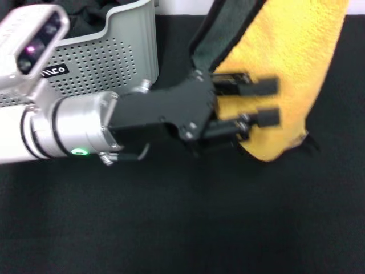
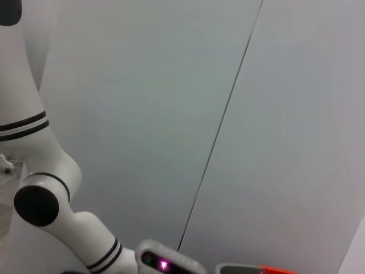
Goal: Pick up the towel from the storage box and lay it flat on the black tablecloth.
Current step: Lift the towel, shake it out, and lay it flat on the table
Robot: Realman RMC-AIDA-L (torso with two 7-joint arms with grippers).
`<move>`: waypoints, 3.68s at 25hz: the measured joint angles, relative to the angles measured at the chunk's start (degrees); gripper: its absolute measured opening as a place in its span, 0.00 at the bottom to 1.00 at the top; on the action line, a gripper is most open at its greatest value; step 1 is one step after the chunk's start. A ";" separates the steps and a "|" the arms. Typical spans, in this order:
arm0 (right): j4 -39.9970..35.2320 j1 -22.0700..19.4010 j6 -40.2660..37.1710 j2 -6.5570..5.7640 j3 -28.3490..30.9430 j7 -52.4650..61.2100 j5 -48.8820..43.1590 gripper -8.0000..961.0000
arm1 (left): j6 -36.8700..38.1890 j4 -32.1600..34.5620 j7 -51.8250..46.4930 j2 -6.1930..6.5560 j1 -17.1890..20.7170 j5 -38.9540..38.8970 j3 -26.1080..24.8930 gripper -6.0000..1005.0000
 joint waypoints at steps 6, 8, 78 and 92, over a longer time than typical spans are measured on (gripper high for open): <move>-1.18 0.15 0.20 -0.36 -0.12 0.00 0.02 0.03 | -2.71 0.80 1.38 0.87 5.25 -5.69 -2.89 0.44; -1.68 0.16 0.20 -0.38 -0.14 0.00 0.12 0.03 | -2.71 0.82 1.42 0.94 5.84 -5.54 -4.12 0.44; -9.57 -0.99 -0.56 3.90 3.68 -8.59 -6.83 0.04 | 4.18 1.86 2.31 0.60 1.47 16.59 -12.03 0.41; -9.20 -0.69 -1.85 4.53 3.67 -8.96 -7.68 0.04 | 0.87 -0.86 3.82 0.19 1.51 11.40 -11.48 0.39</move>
